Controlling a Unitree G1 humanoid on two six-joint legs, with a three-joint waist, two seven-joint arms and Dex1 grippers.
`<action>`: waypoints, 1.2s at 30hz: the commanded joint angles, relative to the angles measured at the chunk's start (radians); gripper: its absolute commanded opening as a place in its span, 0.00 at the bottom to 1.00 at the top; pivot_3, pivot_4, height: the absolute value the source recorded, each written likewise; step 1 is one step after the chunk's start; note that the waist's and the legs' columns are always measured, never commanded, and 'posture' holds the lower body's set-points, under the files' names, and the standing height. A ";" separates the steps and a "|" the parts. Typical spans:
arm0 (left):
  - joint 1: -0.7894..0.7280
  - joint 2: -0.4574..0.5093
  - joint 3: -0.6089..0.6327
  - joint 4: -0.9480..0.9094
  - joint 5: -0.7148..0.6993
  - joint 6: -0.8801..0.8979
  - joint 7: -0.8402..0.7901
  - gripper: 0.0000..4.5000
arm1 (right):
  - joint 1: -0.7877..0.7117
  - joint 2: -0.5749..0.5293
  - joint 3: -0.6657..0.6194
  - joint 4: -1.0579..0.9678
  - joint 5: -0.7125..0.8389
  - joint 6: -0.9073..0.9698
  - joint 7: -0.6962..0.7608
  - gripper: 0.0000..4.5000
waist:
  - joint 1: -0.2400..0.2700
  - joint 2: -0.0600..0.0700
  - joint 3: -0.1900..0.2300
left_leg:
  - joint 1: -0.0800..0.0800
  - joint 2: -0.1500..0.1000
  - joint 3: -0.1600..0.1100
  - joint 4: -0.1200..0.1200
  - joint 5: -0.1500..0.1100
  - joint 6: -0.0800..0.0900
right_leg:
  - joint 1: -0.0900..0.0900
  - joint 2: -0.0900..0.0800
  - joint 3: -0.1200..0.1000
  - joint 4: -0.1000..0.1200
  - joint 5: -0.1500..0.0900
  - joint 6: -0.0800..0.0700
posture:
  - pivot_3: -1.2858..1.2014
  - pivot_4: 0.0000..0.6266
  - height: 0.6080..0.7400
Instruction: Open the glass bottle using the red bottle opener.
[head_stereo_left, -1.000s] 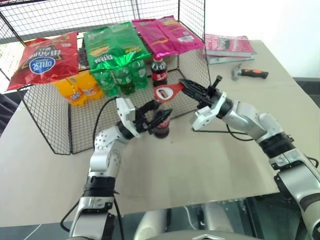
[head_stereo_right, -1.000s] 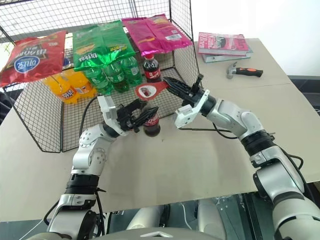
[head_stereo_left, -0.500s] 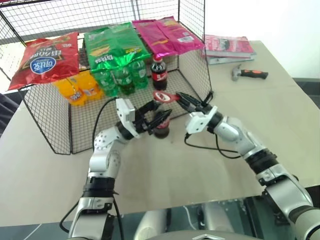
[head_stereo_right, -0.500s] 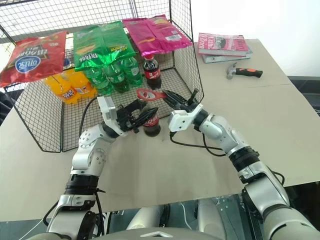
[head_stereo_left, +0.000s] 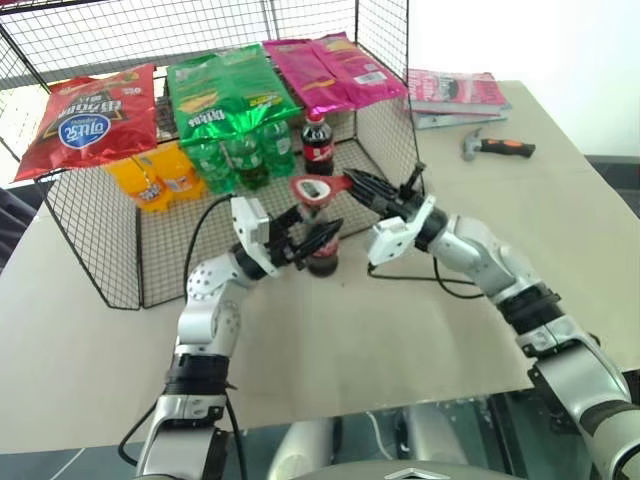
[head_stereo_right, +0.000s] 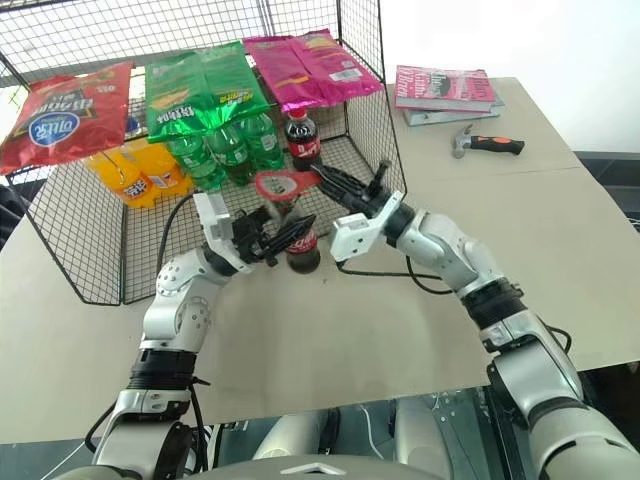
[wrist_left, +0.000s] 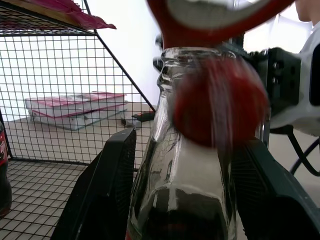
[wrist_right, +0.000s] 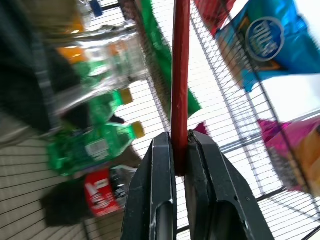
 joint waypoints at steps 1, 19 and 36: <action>0.003 -0.002 -0.011 -0.007 0.004 0.001 -0.005 0.48 | -0.031 -0.020 -0.049 -0.031 0.000 -0.018 -0.046 0.00 | 0.000 0.000 0.000 | 0.000 0.000 0.000 0.000 0.000 0.000 | 0.000 0.000 0.000 0.000 0.000 0.000 | 0.52 0.24 1.00; -0.004 -0.003 0.002 -0.006 0.003 0.001 0.017 0.70 | -0.009 -0.008 -0.057 0.004 0.029 -0.005 -0.056 0.00 | -0.002 0.000 0.000 | 0.000 0.000 0.000 0.000 0.000 0.000 | 0.000 0.000 0.000 0.000 0.000 0.000 | 0.52 0.24 1.00; 0.058 0.038 0.003 -0.082 0.003 0.017 0.010 0.99 | 0.023 -0.003 -0.060 0.012 0.082 0.001 -0.033 0.00 | -0.004 0.000 0.000 | 0.000 0.000 0.000 -0.001 0.000 0.000 | 0.000 0.000 0.000 0.000 0.000 0.000 | 0.52 0.24 1.00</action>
